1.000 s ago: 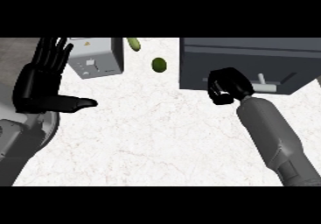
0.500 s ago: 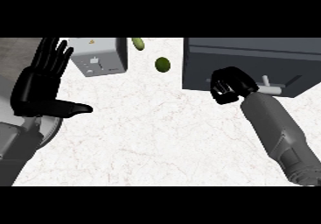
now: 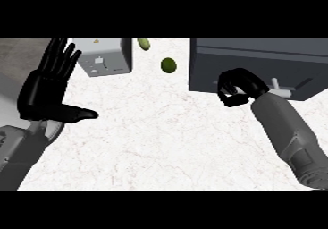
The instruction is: Pick up the cup, place it into the drawer and close the drawer
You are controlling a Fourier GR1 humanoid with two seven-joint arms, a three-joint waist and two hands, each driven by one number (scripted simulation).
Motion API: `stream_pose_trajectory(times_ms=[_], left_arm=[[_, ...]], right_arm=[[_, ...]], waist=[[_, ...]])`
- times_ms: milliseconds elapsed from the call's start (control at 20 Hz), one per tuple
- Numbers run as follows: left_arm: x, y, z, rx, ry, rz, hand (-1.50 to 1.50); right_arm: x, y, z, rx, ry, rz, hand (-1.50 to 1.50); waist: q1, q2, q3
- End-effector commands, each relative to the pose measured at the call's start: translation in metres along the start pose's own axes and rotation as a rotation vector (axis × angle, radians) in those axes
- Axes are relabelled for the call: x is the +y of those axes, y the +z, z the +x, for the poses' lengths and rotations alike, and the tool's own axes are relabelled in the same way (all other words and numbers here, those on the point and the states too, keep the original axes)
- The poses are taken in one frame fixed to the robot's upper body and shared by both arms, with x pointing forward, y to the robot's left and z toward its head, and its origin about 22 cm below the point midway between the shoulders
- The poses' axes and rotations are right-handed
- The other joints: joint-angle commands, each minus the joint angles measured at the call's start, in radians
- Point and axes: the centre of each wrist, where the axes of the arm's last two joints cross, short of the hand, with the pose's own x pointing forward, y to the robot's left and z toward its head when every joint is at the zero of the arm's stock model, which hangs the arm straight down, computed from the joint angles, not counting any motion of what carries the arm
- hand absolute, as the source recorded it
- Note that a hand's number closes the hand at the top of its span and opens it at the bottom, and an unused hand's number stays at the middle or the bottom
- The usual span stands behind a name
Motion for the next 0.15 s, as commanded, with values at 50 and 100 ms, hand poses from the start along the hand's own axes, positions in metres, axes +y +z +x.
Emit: stream_pose_trajectory(times_ms=[50, 100], left_arm=[[0.001, 0.003, -0.007, 0.006, 0.000, -0.001, -1.50], [0.000, 0.007, -0.012, 0.005, 0.004, -0.010, -1.50]], right_arm=[[-0.052, 0.002, -0.004, 0.135, 0.044, -0.163, 1.50], [-0.063, 0.006, -0.007, 0.136, 0.036, -0.181, 1.50]], waist=[[0.016, 0.035, 0.006], [0.016, 0.038, 0.005]])
